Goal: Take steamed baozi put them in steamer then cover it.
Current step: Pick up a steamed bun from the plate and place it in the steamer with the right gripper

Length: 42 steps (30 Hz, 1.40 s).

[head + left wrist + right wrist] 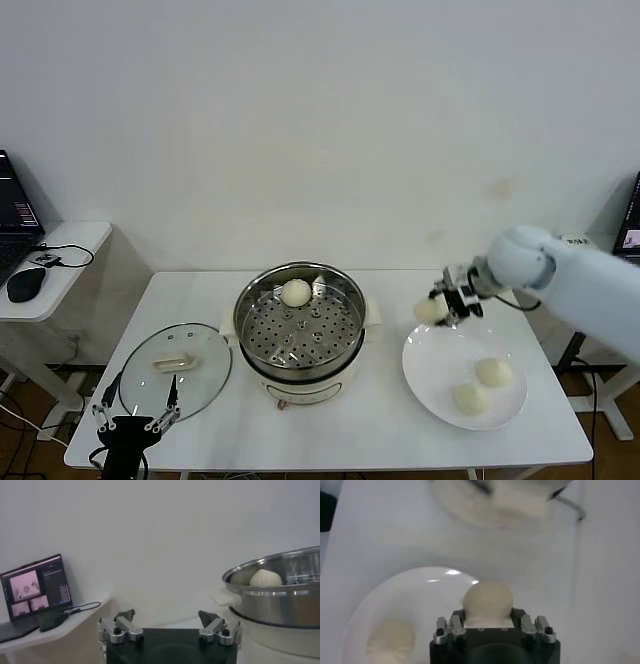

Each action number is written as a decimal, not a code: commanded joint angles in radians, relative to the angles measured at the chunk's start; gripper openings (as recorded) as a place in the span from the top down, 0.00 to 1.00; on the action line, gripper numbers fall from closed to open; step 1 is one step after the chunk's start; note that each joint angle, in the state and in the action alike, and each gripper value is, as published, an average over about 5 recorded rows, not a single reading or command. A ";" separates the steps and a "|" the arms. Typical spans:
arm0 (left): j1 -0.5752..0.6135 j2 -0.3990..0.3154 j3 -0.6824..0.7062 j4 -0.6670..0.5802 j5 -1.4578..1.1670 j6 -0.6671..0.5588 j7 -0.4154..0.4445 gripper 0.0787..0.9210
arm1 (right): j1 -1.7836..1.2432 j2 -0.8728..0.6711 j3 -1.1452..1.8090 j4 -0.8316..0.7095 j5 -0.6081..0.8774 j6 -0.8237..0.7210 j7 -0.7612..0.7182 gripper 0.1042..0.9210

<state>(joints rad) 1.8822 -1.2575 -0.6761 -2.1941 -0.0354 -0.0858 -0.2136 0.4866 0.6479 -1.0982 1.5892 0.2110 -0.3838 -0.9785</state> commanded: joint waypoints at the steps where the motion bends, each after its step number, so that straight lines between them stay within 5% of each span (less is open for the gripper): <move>1: -0.006 0.004 0.000 0.002 -0.003 0.001 0.000 0.12 | 0.339 0.175 -0.155 0.022 0.232 -0.065 0.019 0.42; 16: -0.024 -0.009 -0.029 -0.006 -0.019 0.001 0.000 0.12 | 0.159 0.708 -0.181 -0.220 0.399 -0.303 0.172 0.41; 42: -0.026 -0.024 -0.031 -0.008 -0.021 -0.005 -0.004 0.12 | -0.038 0.813 -0.203 -0.367 0.320 -0.343 0.219 0.40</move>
<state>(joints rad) 1.8560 -1.2814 -0.7077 -2.2037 -0.0563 -0.0908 -0.2172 0.4773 1.4323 -1.2962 1.2502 0.5350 -0.7131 -0.7655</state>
